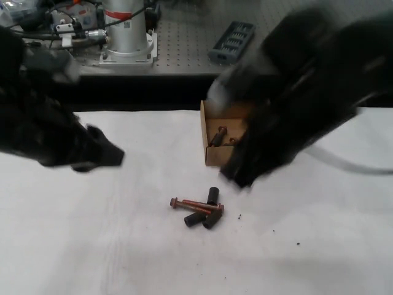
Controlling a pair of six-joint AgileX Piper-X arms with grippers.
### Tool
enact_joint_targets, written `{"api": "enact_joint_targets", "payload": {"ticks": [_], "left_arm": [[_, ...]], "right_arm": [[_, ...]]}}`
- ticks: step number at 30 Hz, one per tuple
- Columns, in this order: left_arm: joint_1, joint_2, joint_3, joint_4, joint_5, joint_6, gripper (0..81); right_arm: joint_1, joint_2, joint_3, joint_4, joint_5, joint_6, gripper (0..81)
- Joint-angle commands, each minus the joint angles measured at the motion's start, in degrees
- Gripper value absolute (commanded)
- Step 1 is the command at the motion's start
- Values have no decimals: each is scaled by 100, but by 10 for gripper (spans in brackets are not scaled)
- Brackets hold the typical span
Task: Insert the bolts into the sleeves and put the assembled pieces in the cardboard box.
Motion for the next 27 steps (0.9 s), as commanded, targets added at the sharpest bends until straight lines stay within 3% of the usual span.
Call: {"api": "enact_joint_targets", "payload": {"ticks": [1, 4, 12, 19, 27], "left_arm": [[-431, 737, -17, -10, -40, -21, 293], [-872, 1042, -29, -111, -77, 88, 293], [-1886, 1967, -514, -30, -1195, 762, 293], [-1942, 3000, -1516, 412, -1780, 1205, 293], [-1942, 3752, -2567, 615, -1835, 1246, 293]], "right_arm": [[-80, -448, -40, -25, -217, 202, 43], [-144, -1083, -40, -18, -327, 437, 43], [-142, -2149, -40, 63, -310, 686, 43], [-126, -2563, -40, 625, -493, 947, 43], [-126, -2883, -40, 753, -493, 1071, 43]]}}
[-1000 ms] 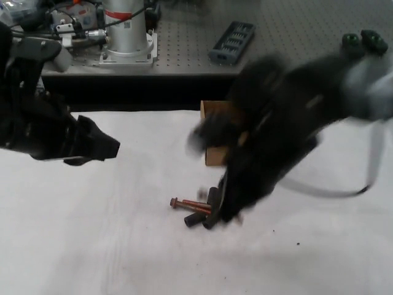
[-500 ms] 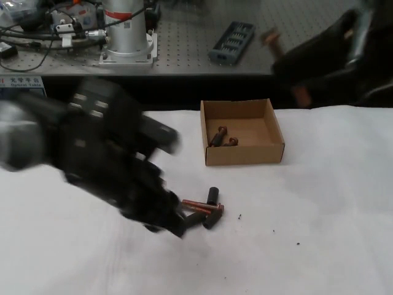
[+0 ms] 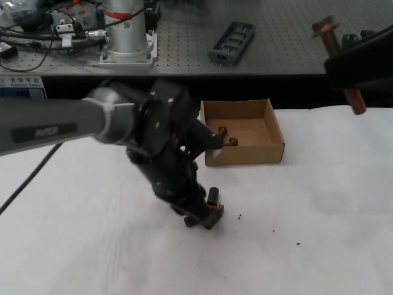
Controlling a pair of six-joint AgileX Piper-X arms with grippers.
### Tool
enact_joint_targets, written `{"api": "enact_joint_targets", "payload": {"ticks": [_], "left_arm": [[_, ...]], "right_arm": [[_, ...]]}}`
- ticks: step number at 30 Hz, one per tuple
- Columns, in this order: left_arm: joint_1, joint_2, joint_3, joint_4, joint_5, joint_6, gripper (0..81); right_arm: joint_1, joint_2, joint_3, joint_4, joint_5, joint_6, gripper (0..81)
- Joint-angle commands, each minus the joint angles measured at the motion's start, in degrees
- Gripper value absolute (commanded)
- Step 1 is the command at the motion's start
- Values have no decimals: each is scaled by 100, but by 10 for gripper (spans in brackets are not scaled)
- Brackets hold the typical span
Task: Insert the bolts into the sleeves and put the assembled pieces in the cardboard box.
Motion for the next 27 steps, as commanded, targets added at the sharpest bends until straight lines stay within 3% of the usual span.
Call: {"api": "enact_joint_targets", "payload": {"ticks": [1, 17, 27], "left_arm": [[-17, 272, -490, 125, -77, 49, 293], [-17, 377, -653, 820, -34, 322, 293], [-228, 377, -653, 912, 138, 297, 293]], "right_arm": [[-21, -82, -40, 11, -95, 79, 43], [-21, -116, -40, 11, -39, 66, 43], [-21, -116, -40, 11, -39, 66, 43]]}}
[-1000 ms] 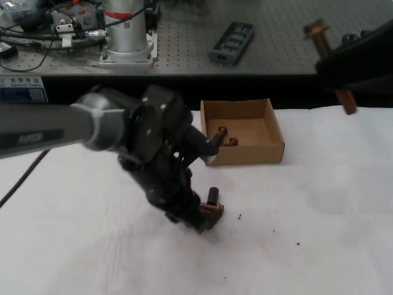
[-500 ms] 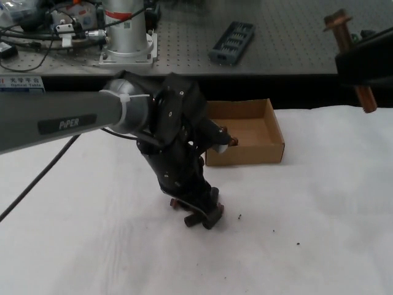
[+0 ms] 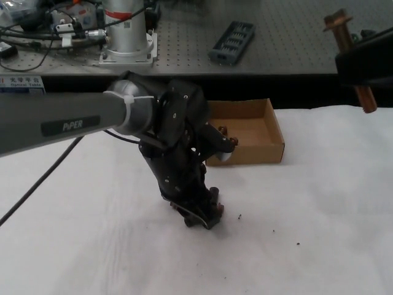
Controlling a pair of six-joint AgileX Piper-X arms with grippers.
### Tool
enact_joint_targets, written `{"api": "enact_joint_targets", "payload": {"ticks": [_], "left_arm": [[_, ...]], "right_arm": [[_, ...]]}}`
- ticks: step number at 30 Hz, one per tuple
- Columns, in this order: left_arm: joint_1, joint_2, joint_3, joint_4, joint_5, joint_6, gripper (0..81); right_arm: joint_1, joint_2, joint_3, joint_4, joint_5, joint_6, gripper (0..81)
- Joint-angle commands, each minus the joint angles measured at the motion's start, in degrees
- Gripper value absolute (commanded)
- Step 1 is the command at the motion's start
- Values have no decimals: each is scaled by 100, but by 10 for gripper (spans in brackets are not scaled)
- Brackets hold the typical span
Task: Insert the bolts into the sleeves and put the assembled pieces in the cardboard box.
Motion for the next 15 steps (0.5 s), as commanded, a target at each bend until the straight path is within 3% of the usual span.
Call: {"api": "enact_joint_targets", "payload": {"ticks": [1, 15], "left_arm": [[-133, 14, -79, 110, 80, 45, 293], [-175, 341, 1, 187, -142, 152, 293]], "right_arm": [[-21, -47, -40, -2, -39, -11, 43], [-21, -47, -40, -2, -82, -11, 43]]}}
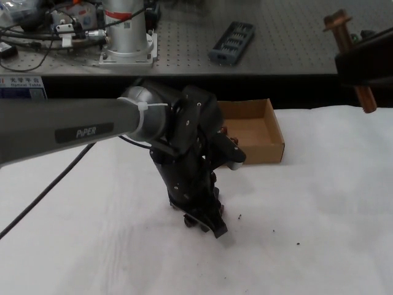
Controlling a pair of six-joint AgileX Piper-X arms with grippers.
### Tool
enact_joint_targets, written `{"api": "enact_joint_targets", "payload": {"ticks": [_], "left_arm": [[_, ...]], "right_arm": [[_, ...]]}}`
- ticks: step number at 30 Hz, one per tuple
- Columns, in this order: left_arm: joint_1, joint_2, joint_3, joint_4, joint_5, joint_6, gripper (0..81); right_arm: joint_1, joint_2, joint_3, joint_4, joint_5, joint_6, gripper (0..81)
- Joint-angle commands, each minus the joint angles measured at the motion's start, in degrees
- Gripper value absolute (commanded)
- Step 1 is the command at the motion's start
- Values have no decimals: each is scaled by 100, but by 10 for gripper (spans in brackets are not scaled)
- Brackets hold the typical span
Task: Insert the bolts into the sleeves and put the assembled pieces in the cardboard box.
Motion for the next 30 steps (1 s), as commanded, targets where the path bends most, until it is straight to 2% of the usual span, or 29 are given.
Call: {"api": "enact_joint_targets", "payload": {"ticks": [1, 23, 30], "left_arm": [[13, 231, 39, 100, -108, 53, 293], [210, 231, 39, 226, -230, 179, 293], [210, 231, 39, 226, -228, -149, 293]], "right_arm": [[-21, -47, -40, -2, -82, -11, 43], [-21, -47, -40, -2, -82, -11, 43], [-21, -47, -40, -2, -82, -11, 43]]}}
